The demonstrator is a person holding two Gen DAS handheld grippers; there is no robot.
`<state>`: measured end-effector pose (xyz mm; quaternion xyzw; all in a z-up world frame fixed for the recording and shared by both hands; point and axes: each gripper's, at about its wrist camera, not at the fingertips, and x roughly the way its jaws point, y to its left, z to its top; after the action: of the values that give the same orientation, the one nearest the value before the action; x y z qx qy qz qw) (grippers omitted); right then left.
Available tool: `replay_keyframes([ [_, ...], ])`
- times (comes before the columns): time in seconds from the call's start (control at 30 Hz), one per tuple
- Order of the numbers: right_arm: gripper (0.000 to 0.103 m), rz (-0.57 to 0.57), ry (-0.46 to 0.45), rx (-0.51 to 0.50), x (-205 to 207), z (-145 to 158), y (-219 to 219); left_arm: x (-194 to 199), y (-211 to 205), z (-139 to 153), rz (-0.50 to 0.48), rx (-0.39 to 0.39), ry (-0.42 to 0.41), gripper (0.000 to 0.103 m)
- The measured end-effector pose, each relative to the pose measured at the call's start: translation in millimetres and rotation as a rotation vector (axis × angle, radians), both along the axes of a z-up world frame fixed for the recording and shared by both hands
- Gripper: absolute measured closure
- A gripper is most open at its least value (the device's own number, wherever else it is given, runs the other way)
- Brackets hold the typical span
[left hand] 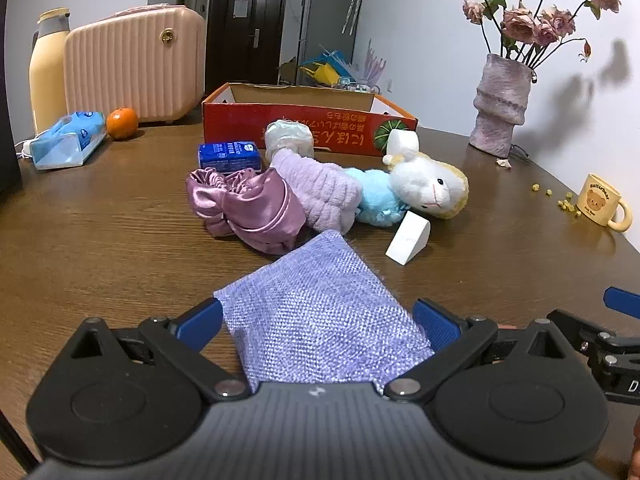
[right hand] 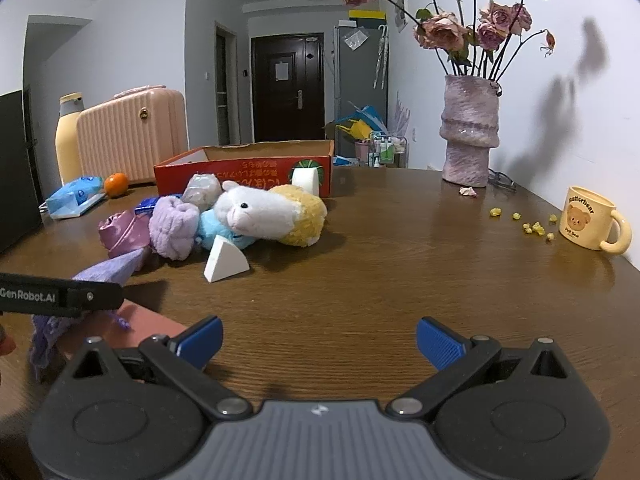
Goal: Organize soft objects
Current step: 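Close the left gripper on the lavender pouch while the right gripper approaches the pink sponge, then lift the lavender pouch with the left gripper while the right gripper grasps the pink sponge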
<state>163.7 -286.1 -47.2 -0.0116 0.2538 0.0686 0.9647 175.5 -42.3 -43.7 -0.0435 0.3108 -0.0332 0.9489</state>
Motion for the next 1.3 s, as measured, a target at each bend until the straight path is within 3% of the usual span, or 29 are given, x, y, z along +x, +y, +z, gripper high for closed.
replay_keyframes([
  [0.1,0.0,0.002,0.008,-0.001,0.3,-1.5,2.4,0.2,2.5,-0.4,-0.006,-0.02,0.002,0.005],
  [0.33,0.0,0.004,0.014,-0.011,-4.0,-1.2,8.8,-1.8,18.0,-0.7,0.004,-0.077,0.008,0.033],
  [0.73,0.0,0.016,0.013,-0.037,-17.0,3.8,25.3,-18.2,37.7,8.4,0.008,-0.065,-0.048,0.073],
  [1.3,0.0,0.1,0.001,-0.081,-33.6,13.6,72.3,-54.2,70.5,19.4,0.038,-0.052,-0.147,0.075],
])
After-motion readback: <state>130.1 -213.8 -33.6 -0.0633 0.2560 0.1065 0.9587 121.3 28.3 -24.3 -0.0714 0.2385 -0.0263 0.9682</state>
